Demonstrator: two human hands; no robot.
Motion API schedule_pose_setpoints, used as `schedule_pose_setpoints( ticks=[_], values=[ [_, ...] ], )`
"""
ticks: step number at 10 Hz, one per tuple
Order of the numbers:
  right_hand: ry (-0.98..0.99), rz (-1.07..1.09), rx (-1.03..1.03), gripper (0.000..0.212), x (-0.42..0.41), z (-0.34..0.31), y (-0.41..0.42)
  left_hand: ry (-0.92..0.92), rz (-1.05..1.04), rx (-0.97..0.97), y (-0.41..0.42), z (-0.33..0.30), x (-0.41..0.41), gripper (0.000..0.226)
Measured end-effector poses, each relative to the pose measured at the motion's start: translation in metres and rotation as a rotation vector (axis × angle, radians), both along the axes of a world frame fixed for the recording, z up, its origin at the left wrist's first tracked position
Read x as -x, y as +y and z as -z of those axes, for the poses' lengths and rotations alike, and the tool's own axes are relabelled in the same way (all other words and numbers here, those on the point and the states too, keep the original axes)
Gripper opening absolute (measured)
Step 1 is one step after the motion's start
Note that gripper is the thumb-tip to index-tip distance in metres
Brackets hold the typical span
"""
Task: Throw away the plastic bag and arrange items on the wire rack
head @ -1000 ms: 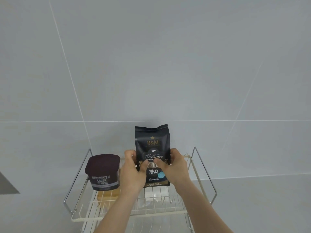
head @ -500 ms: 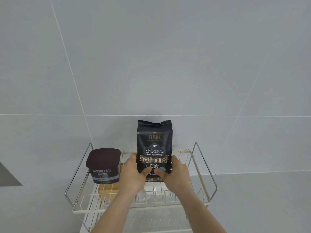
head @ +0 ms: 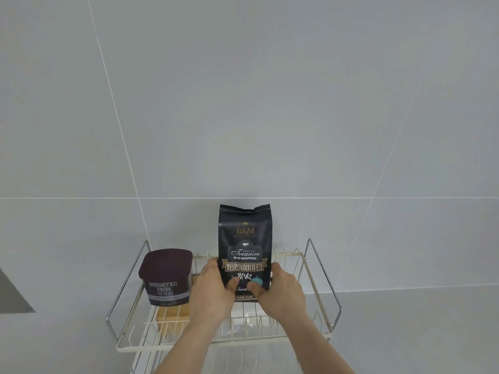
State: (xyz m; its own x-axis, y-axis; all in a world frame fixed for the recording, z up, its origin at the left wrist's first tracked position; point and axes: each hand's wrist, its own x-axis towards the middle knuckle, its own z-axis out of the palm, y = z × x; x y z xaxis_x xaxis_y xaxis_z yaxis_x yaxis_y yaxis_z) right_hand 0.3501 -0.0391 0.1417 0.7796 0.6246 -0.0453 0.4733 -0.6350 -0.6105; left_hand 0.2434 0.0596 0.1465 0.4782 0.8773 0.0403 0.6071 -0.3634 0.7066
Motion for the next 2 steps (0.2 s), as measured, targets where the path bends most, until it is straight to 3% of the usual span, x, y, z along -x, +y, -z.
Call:
schedule_pose_setpoints(
  ticks=[2],
  values=[
    [-0.045, -0.009, 0.053, 0.077, -0.001, -0.022, -0.016, 0.030, -0.057, -0.099, -0.012, -0.026, 0.016, 0.068]
  ],
)
